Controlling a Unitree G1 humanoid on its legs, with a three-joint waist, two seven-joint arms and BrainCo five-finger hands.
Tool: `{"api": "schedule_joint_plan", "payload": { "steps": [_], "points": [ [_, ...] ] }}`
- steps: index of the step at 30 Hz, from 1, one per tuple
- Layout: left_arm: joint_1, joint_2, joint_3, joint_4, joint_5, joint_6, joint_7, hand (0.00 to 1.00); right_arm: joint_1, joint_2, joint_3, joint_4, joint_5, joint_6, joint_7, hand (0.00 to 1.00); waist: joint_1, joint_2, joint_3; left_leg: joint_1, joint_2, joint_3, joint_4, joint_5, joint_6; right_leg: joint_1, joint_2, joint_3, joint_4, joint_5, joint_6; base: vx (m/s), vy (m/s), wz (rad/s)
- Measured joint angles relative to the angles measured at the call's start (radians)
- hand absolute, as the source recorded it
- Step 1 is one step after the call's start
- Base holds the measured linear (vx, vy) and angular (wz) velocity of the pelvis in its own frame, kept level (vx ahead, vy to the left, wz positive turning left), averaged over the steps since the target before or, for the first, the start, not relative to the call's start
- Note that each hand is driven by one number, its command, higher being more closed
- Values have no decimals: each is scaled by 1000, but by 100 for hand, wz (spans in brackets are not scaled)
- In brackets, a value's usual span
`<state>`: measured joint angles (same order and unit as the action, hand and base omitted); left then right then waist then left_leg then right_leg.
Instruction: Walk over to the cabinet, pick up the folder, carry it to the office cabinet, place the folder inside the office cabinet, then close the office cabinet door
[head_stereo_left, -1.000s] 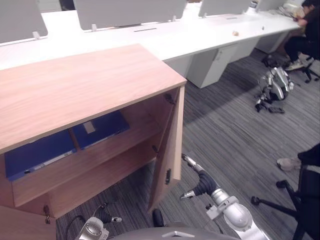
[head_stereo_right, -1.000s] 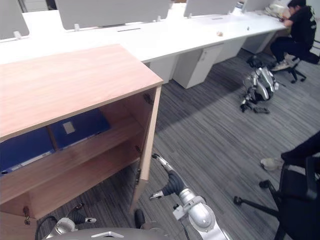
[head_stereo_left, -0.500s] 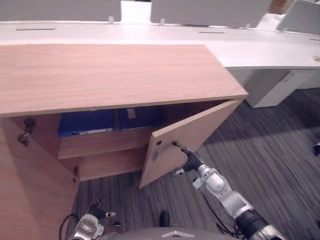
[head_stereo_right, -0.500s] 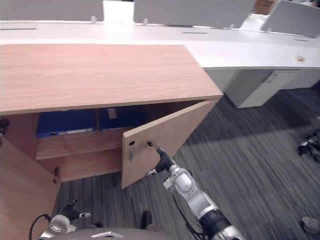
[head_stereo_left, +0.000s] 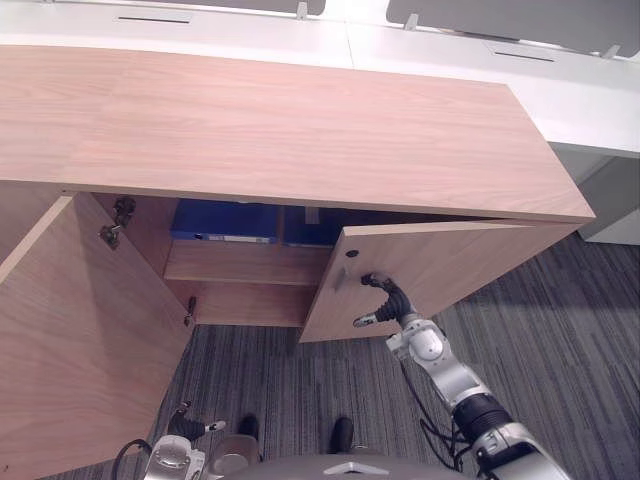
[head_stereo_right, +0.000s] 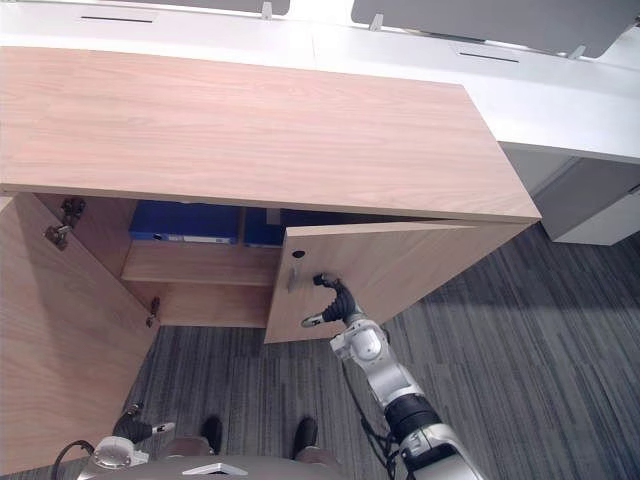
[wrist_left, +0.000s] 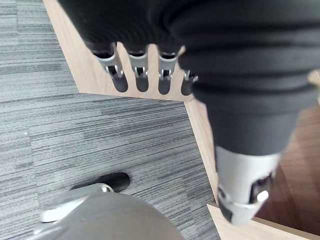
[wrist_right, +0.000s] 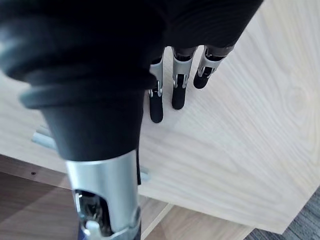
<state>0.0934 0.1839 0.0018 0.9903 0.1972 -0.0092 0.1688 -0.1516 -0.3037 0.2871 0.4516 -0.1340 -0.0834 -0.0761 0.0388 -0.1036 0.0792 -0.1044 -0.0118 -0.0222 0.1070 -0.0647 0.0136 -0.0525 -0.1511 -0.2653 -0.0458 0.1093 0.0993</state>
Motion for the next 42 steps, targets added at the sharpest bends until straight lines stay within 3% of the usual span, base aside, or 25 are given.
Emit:
{"api": "schedule_joint_plan", "payload": {
  "steps": [6, 7, 11, 19, 29, 36, 42],
  "points": [
    [16, -22, 41, -41, -47, 0, 20, 0, 144, 103, -28, 13, -11, 0, 0, 0, -9, 9, 6, 19, 0, -23, -77, 48, -18, 0, 0, -19, 6, -16, -8, -83, -28, 13],
    [17, -30, 51, -52, -79, -1, 27, 0, 177, 130, -40, 57, -22, 1, 0, 0, -13, 13, 9, 41, 2, -33, -117, 75, -21, 0, -1, -25, 24, -43, -12, -87, -35, 16],
    [26, -58, 84, -79, -138, -4, 42, 0, 229, 174, -87, 134, -31, 10, 0, 0, -15, 19, 9, 75, 4, -55, -184, 115, -22, 13, -1, -43, 30, -58, 0, -42, -20, 21],
    [58, -89, 181, -110, -316, -17, 49, 0, 235, 247, -188, 305, -8, 27, -27, 0, -13, 21, 8, 92, -17, -118, -190, 129, -9, 79, -16, -115, 17, -59, 10, 21, 9, 29],
    [80, -59, 463, -116, -396, -26, 75, 0, 168, 252, -288, 473, 31, 68, -72, 0, 9, 50, 19, 106, -27, -183, -192, 138, -9, 127, -19, -184, 5, -72, 0, -9, -5, 20],
    [118, -6, 708, -191, -541, -51, 113, 0, 169, 250, -312, 473, 53, 71, -85, 0, 32, 63, 22, 107, -33, -230, -192, 136, -17, 158, -20, -221, 10, -95, 2, -20, -2, 20],
    [141, 6, 785, -349, -589, -87, 176, 0, 154, 250, -329, 472, 60, 70, -109, 0, 73, 60, 20, 107, -37, -256, -192, 136, -17, 169, -22, -246, 22, -110, -5, 29, 2, 16]
  ]
}}
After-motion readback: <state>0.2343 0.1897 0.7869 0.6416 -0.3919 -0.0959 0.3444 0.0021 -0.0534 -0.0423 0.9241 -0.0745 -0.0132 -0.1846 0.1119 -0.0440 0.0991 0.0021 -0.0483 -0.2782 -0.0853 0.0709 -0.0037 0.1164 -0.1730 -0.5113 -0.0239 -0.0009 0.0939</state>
